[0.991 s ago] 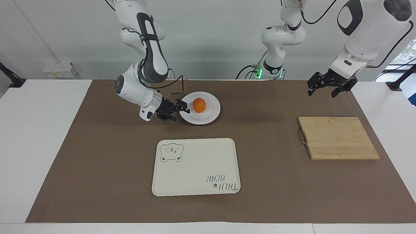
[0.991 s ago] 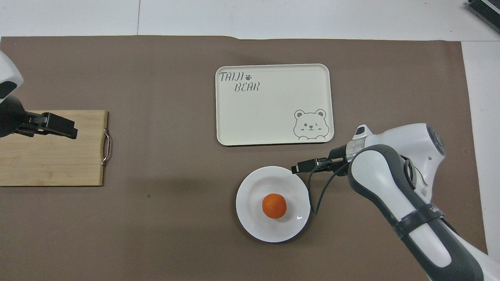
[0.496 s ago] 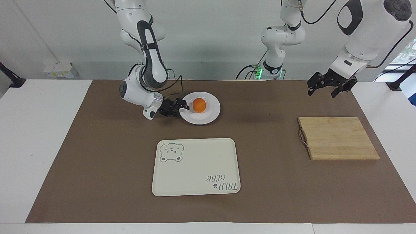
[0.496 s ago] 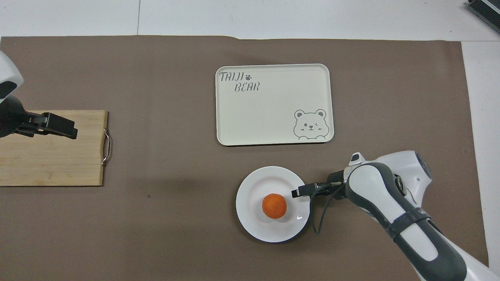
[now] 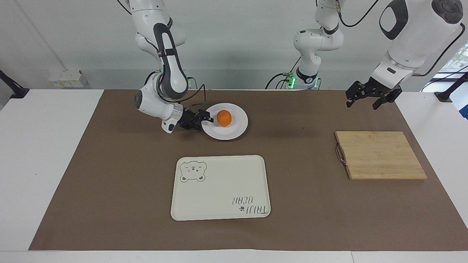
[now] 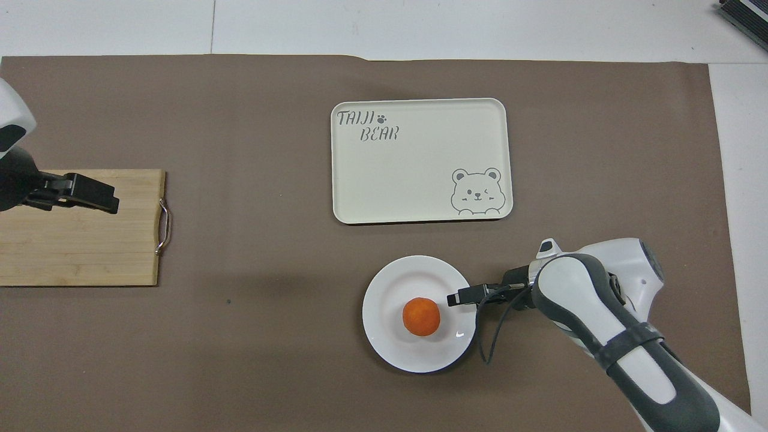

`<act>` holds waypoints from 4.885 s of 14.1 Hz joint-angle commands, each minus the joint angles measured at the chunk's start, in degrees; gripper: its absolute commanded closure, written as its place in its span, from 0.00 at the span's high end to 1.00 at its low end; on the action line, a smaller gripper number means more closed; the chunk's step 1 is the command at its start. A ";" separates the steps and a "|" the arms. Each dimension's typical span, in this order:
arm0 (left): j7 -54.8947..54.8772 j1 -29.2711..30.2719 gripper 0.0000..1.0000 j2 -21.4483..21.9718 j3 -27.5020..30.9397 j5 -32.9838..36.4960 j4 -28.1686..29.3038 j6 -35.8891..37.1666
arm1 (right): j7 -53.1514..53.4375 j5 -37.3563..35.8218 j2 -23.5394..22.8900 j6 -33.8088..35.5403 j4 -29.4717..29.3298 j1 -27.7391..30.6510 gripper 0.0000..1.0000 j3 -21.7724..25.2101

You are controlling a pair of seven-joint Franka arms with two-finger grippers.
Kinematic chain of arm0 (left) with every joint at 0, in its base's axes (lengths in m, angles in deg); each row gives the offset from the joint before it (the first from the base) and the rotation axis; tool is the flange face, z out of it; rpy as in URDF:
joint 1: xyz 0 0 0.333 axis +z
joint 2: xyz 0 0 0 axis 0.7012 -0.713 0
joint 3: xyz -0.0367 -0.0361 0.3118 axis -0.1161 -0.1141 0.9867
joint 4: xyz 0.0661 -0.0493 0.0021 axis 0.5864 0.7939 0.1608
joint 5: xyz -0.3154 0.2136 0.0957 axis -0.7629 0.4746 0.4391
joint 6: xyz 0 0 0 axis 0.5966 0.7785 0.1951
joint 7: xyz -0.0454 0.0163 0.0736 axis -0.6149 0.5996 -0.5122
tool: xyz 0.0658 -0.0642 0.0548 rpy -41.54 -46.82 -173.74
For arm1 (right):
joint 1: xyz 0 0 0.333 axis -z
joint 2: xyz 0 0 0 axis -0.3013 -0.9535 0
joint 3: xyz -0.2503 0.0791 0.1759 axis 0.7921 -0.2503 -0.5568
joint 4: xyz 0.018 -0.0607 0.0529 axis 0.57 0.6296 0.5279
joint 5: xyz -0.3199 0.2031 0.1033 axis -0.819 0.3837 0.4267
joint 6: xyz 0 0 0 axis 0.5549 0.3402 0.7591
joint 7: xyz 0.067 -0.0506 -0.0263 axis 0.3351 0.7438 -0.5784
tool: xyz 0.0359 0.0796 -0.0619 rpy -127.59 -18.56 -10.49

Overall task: Place orange and plate with both arms
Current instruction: 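Move the right gripper down to the plate rim farthest from the orange, then grip the plate rim with the right gripper and lift it, then carry the plate with the orange onto the bear tray, then release the plate rim and raise the right gripper away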

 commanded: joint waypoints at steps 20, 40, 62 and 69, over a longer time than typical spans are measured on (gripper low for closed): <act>0.61 0.64 1.00 -0.62 -0.52 0.43 -1.31 1.33 | -9.65 6.64 -3.68 2.10 -6.62 2.50 0.00 -0.14; 0.61 0.73 1.00 -0.62 -0.52 0.43 -1.31 1.33 | 13.81 7.17 -26.43 7.04 -49.60 6.20 0.00 -0.22; 0.61 0.64 1.00 -0.62 -0.52 0.43 -1.31 1.33 | 11.62 0.32 -32.60 1.32 -48.83 6.11 0.00 -0.67; 0.61 0.73 1.00 -0.62 -0.52 0.43 -1.31 1.33 | 12.76 -3.88 -30.68 -0.61 -48.73 6.02 1.00 0.21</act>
